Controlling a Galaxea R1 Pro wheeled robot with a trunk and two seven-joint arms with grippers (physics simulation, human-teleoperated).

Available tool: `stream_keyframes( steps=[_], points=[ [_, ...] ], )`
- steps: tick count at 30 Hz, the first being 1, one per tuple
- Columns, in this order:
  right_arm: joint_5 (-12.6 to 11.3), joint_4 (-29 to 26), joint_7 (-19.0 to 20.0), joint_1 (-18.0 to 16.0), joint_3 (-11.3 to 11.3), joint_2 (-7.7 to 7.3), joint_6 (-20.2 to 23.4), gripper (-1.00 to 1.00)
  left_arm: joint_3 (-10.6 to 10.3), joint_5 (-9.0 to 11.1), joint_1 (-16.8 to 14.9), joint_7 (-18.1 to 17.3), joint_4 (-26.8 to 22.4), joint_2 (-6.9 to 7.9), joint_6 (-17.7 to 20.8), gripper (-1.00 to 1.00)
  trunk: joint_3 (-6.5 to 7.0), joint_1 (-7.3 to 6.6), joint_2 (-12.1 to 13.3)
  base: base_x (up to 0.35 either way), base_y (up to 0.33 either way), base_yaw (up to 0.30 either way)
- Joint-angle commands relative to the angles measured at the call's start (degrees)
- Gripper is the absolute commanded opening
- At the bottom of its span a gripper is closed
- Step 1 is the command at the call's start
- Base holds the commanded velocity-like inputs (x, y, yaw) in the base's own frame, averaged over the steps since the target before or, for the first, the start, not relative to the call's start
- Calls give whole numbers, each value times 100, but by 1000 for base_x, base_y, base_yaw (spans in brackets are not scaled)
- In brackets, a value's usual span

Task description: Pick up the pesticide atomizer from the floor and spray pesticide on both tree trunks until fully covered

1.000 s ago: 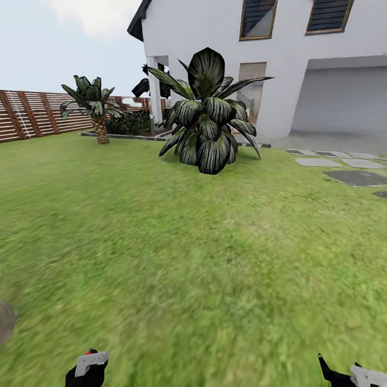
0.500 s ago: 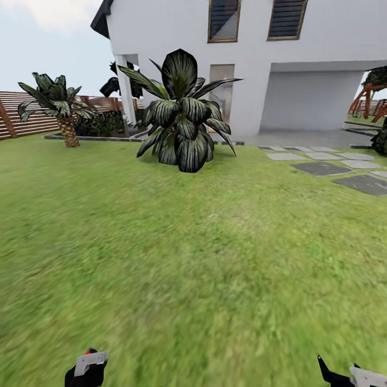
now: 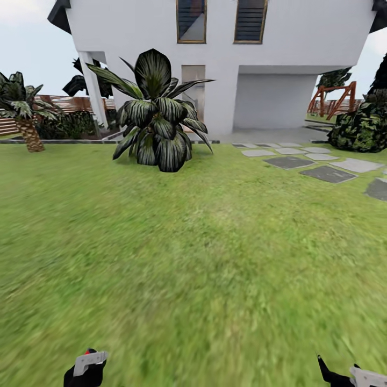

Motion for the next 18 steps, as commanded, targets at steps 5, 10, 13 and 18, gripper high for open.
stream_keyframes(
  steps=[5,10,13,18],
  points=[
    [0,0,0,0,-1,-1,2,100,0,3,0,-4,-1,0,0,-100,0,0,0,-175,285,-300],
    [0,0,0,0,0,0,0,100,0,2,0,-4,-1,0,0,-100,0,0,0,-175,286,-300],
    [0,0,0,0,1,0,2,100,0,0,0,-4,-1,0,-1,-100,0,0,0,-151,228,-300],
    [0,0,0,0,-1,1,1,100,-15,-2,0,-12,-24,0,-5,-100,0,0,0,-22,30,-300]
  ],
)
